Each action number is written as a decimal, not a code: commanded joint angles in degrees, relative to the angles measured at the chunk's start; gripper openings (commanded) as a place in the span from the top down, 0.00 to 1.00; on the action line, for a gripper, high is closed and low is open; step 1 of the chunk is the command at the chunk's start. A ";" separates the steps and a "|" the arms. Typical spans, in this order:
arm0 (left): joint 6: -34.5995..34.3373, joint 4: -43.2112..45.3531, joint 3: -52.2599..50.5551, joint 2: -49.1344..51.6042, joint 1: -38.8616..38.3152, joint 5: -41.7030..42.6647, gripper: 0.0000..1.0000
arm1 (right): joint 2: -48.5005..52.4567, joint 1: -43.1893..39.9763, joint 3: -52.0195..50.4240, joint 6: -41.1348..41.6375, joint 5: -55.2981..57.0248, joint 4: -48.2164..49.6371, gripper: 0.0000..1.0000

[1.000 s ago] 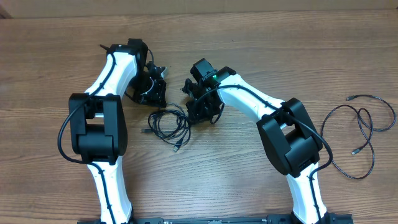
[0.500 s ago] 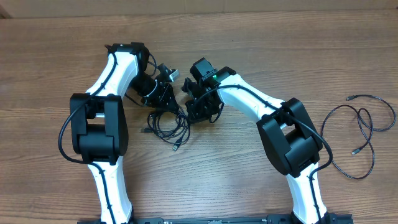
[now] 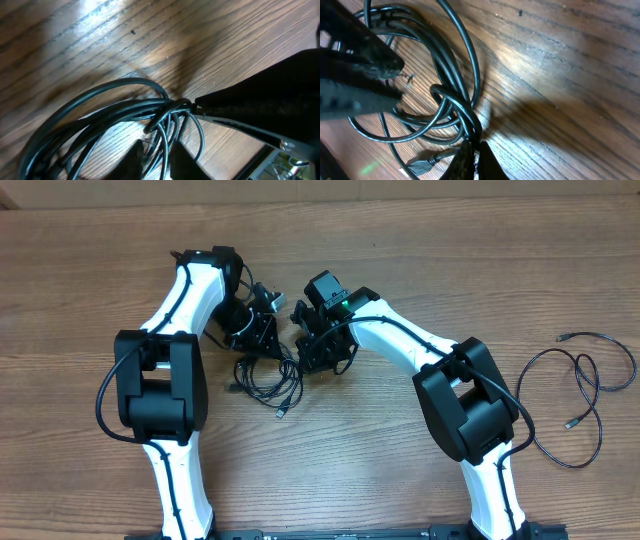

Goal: Untangle cables

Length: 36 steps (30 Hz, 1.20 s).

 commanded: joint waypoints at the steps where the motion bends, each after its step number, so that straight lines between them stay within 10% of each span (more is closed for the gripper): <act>1: -0.72 0.46 1.11 -1.25 -1.99 -3.54 0.69 | -0.35 0.22 -0.31 0.22 -0.11 0.61 0.96; 23: -4.42 6.45 -1.88 -1.22 -4.50 -8.90 0.62 | -0.31 -2.73 -0.31 0.22 -9.66 1.27 0.94; 29: -5.20 6.86 -1.88 -1.22 -4.50 -8.87 0.67 | -0.31 -2.69 -0.33 0.13 -9.99 0.52 0.51; 36: -5.22 6.82 -1.88 -1.22 -4.50 -8.90 0.68 | 0.66 -2.69 -0.48 -0.02 -8.46 0.46 0.58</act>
